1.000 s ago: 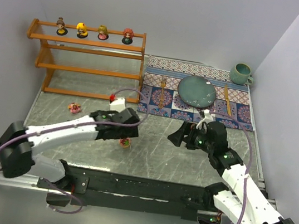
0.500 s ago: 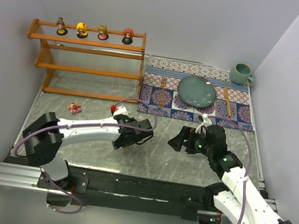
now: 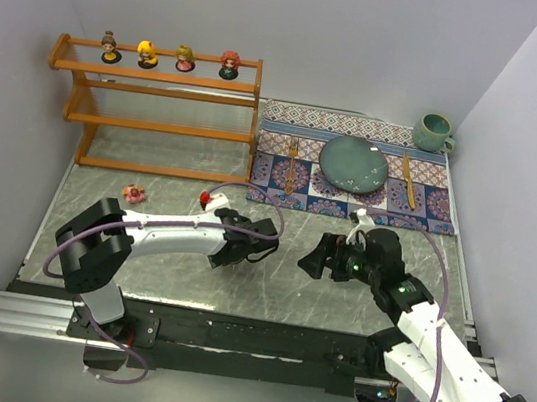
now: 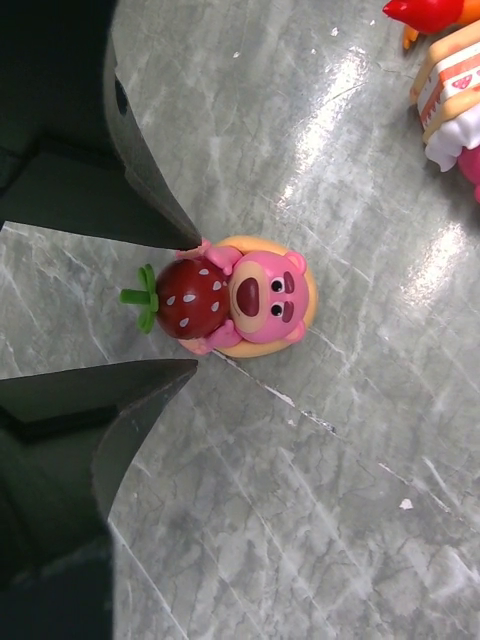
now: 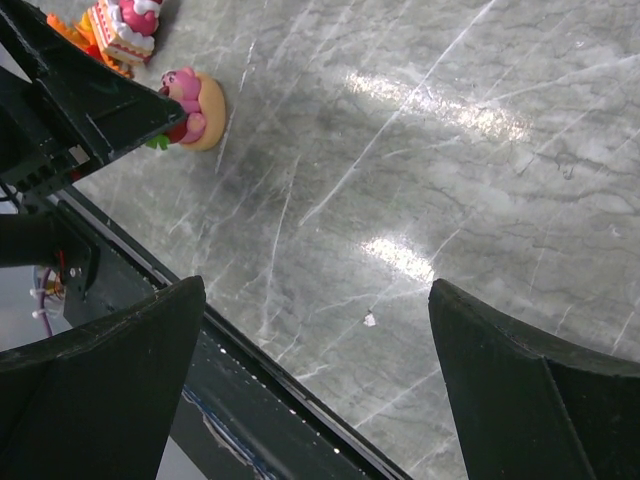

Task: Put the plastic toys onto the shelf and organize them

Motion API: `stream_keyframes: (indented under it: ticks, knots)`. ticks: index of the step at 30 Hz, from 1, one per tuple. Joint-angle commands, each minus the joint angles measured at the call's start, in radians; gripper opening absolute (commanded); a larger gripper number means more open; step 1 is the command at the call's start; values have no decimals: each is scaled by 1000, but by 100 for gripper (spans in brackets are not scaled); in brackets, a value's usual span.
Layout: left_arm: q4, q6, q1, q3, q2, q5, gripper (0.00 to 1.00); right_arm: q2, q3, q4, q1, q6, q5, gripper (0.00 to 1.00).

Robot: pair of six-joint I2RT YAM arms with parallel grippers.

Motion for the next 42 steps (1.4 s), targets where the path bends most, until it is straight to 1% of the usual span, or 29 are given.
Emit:
stream_keyframes:
  ticks: [1, 6, 9, 10, 11, 13, 14, 17, 19, 23, 27, 28, 32, 34, 38, 39, 40, 42]
  knots:
    - [8, -22, -15, 5, 2, -18, 53, -10, -6, 22, 9, -20, 13, 100]
    - [-13, -41, -24, -3, -7, -7, 47, -8, -7, 22, 9, -19, 19, 100]
    - [-24, -46, -26, -3, -13, -12, 42, -5, -9, 28, 7, -16, 22, 100]
    - [-27, -46, -24, -4, -15, -13, 40, -4, -11, 28, 9, -16, 22, 100]
    - [-28, -49, -26, -7, -21, -15, 35, -2, -9, 28, 7, -14, 22, 100]
    - [-27, -49, -26, -12, -27, -23, 31, 0, -9, 29, 7, -13, 25, 100]
    - [-25, -46, -24, -18, -39, -26, 26, -2, -8, 29, 9, -13, 25, 100]
    - [-31, -26, -26, -17, -61, -52, 18, 0, -9, 28, 9, -11, 33, 100]
    - [-45, -8, -24, -11, -73, -85, 15, -2, -9, 28, 9, -10, 37, 100]
    - [-59, 76, -21, 20, -124, -151, 6, -4, -9, 29, 7, -5, 50, 100]
    - [-27, 196, 6, 31, -190, -199, 5, 6, 0, 32, 7, 0, 68, 100]
    - [-12, 257, 14, 28, -216, -202, 4, 10, 3, 32, 7, 1, 71, 100]
    - [98, 376, 46, 5, -269, -179, 1, 32, 19, 43, 9, 7, 79, 100]
    - [111, 409, 56, -3, -291, -181, 1, 49, 26, 46, 7, 9, 80, 100]
    - [163, 503, 131, -32, -345, -161, 1, 76, 46, 51, 7, 10, 83, 100]
    - [219, 533, 144, -44, -363, -155, 1, 82, 52, 52, 7, 12, 85, 100]
    - [249, 595, 160, -73, -398, -148, 1, 85, 54, 52, 7, 12, 85, 100]
    - [318, 661, 215, -104, -435, -112, 1, 93, 63, 54, 9, 10, 86, 100]
